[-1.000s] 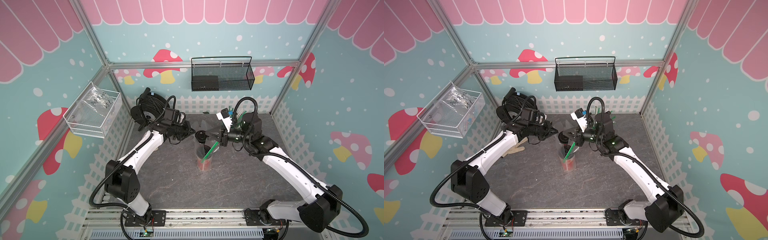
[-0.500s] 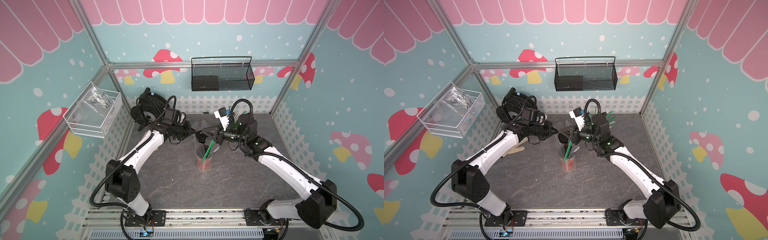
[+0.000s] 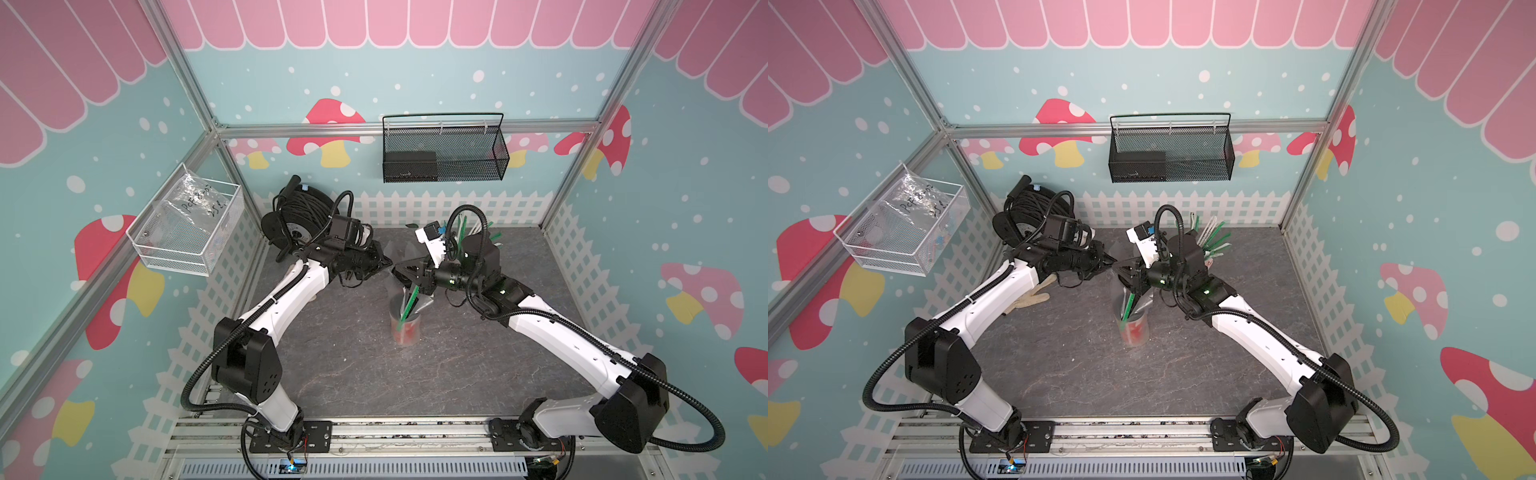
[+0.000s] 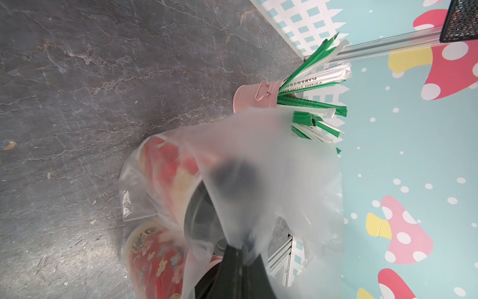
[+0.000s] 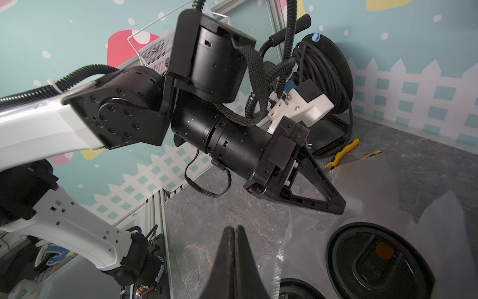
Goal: Pack milk tea into plastic carrier bags
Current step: Place the straw in the plastic carrier bag.
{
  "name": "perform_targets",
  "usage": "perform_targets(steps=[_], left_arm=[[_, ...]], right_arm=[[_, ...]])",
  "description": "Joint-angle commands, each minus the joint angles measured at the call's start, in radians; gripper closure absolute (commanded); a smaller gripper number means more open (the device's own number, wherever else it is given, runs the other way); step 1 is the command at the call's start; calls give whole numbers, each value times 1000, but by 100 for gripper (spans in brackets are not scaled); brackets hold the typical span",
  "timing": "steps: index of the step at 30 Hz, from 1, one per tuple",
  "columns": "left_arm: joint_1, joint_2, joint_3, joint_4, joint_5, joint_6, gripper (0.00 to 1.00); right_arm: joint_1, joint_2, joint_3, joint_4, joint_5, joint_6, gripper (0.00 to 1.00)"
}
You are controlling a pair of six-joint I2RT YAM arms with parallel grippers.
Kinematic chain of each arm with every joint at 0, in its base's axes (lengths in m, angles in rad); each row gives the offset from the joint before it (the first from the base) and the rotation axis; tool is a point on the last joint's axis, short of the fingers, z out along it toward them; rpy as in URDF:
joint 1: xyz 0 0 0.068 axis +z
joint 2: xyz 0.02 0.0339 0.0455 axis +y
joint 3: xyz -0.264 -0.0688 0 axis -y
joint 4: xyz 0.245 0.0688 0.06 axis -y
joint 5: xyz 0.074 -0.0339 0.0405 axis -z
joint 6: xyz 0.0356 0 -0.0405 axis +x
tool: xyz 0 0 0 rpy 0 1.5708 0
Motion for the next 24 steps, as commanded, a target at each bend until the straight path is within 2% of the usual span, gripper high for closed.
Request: perform_targets(steps=[1, 3, 5, 8, 13, 17, 19, 21, 24], left_arm=[[-5, 7, 29, 1, 4, -7, 100], [-5, 9, 34, 0, 10, -7, 100], [-5, 13, 37, 1, 14, -7, 100], [-6, 13, 39, 0, 12, -10, 100], [-6, 14, 33, 2, 9, -12, 100], [-5, 13, 32, 0, 11, -9, 100], [-5, 11, 29, 0, 8, -9, 100], [-5, 8, 24, 1, 8, -8, 100], [-3, 3, 16, 0, 8, -4, 100]], right_arm=[[7, 4, 40, -99, 80, -119, 100], [8, 4, 83, -186, 99, -187, 100], [8, 9, 113, -233, 61, -246, 100], [20, 5, 73, -185, -35, -301, 100], [25, 10, -2, -124, -58, -340, 100], [26, 12, -63, -35, -115, -322, 94], [27, 11, -87, 3, -148, -306, 85], [26, 10, -82, 2, -163, -303, 70], [26, -35, -62, 9, -156, -275, 57]])
